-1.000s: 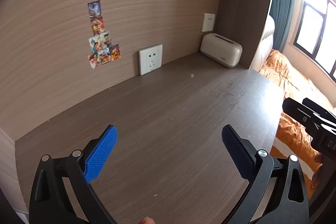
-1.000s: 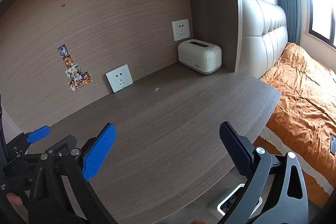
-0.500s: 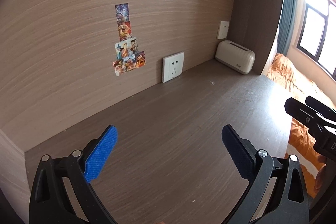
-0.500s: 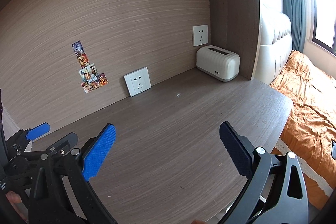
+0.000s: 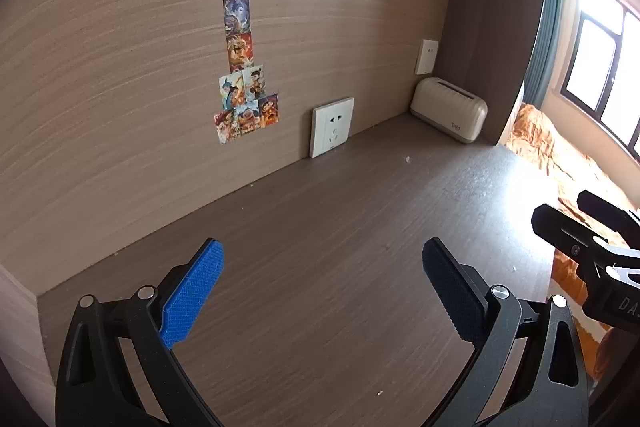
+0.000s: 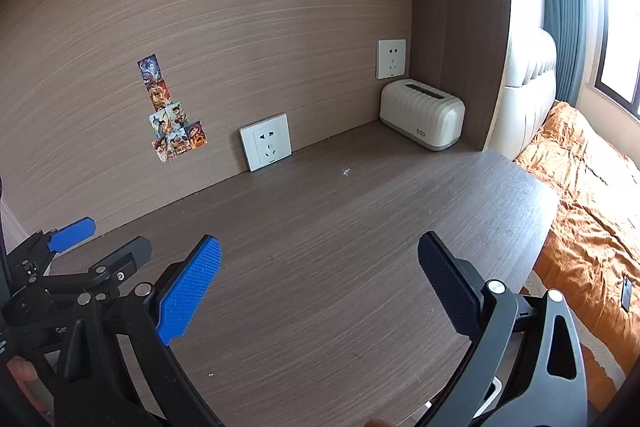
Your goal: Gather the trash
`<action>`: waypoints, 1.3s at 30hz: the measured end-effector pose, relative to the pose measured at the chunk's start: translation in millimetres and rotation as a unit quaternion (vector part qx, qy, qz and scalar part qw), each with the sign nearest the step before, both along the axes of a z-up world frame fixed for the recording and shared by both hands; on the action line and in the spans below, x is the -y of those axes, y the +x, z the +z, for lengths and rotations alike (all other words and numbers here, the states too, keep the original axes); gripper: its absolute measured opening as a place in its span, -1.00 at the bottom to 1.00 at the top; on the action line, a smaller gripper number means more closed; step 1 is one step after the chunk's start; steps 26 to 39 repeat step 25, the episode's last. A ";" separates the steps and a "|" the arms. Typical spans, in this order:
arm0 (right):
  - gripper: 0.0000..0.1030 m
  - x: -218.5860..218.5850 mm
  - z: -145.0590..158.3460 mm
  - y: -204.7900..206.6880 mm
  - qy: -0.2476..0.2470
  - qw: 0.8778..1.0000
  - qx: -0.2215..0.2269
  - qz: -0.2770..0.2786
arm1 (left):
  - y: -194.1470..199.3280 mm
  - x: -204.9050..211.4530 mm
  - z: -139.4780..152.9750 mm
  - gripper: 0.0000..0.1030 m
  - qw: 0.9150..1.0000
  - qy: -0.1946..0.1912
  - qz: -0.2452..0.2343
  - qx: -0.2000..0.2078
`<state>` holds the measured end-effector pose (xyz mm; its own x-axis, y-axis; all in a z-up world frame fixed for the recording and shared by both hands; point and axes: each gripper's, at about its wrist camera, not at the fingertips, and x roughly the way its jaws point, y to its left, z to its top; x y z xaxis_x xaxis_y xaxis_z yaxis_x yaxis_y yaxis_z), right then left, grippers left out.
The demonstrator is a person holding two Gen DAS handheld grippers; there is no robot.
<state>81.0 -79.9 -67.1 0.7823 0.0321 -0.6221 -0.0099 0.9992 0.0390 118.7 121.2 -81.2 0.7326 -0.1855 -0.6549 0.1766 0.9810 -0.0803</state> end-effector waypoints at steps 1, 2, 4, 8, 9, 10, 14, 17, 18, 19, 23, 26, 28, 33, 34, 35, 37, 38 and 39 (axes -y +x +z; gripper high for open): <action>0.91 -1.2 -0.6 0.8 -0.001 1.000 -0.001 0.000 | 0.9 -0.3 -0.6 0.90 1.000 -0.001 -0.001 -0.001; 0.91 -1.9 -1.0 1.3 -0.002 1.000 -0.002 0.000 | 2.5 -0.9 -1.4 0.90 1.000 -0.002 -0.001 -0.003; 0.91 -3.9 -1.6 3.5 -0.004 1.000 -0.003 0.000 | 5.6 -1.5 -2.4 0.90 1.000 -0.005 -0.003 -0.005; 0.91 -8.1 -3.3 7.2 -0.008 1.000 -0.008 0.002 | 9.4 -3.3 -4.0 0.90 1.000 -0.007 -0.004 -0.007; 0.91 -9.5 -3.7 8.4 -0.009 1.000 -0.010 0.003 | 10.0 -3.9 -4.8 0.90 1.000 -0.008 -0.004 -0.008; 0.91 -11.1 -4.3 9.3 -0.010 1.000 -0.011 0.005 | 10.7 -4.6 -5.7 0.90 1.000 -0.009 -0.003 -0.009; 0.91 -17.1 -6.2 13.5 -0.014 1.000 -0.016 0.009 | 14.1 -7.7 -9.9 0.90 1.000 -0.010 -0.002 -0.013; 0.91 -21.8 -8.9 16.7 -0.017 1.000 -0.020 0.014 | 15.8 -10.4 -13.2 0.90 1.000 -0.011 -0.002 -0.017; 0.91 -23.1 -9.8 17.8 -0.018 0.999 -0.022 0.015 | 16.5 -10.8 -14.4 0.90 1.000 -0.009 -0.003 -0.018; 0.91 -24.9 -10.6 19.6 -0.019 0.999 -0.024 0.016 | 17.1 -11.1 -16.1 0.90 1.000 -0.004 -0.003 -0.019; 0.91 -32.4 -15.0 24.1 -0.025 0.999 -0.031 0.021 | 17.4 -11.1 -20.9 0.90 1.000 0.015 0.001 -0.017; 0.91 -36.5 -17.3 25.9 -0.027 0.999 -0.035 0.025 | 17.0 -10.6 -22.7 0.90 1.000 0.022 0.001 -0.015; 0.91 -36.5 -17.3 25.9 -0.027 0.999 -0.035 0.025 | 17.0 -10.6 -22.7 0.90 1.000 0.022 0.001 -0.015; 0.91 -36.5 -17.3 25.9 -0.027 0.999 -0.035 0.025 | 17.0 -10.6 -22.7 0.90 1.000 0.022 0.001 -0.015; 0.91 -36.5 -17.3 25.9 -0.027 0.999 -0.035 0.025 | 17.0 -10.6 -22.7 0.90 1.000 0.022 0.001 -0.015; 0.91 -36.5 -17.3 25.9 -0.027 0.999 -0.035 0.025 | 17.0 -10.6 -22.7 0.90 1.000 0.022 0.001 -0.015; 0.91 -36.5 -17.3 25.9 -0.027 0.999 -0.035 0.025 | 17.0 -10.6 -22.7 0.90 1.000 0.022 0.001 -0.015; 0.91 -36.5 -17.3 25.9 -0.027 0.999 -0.035 0.025 | 17.0 -10.6 -22.7 0.90 1.000 0.022 0.001 -0.015; 0.91 -36.5 -17.3 25.9 -0.027 0.999 -0.035 0.025 | 17.0 -10.6 -22.7 0.90 1.000 0.022 0.001 -0.015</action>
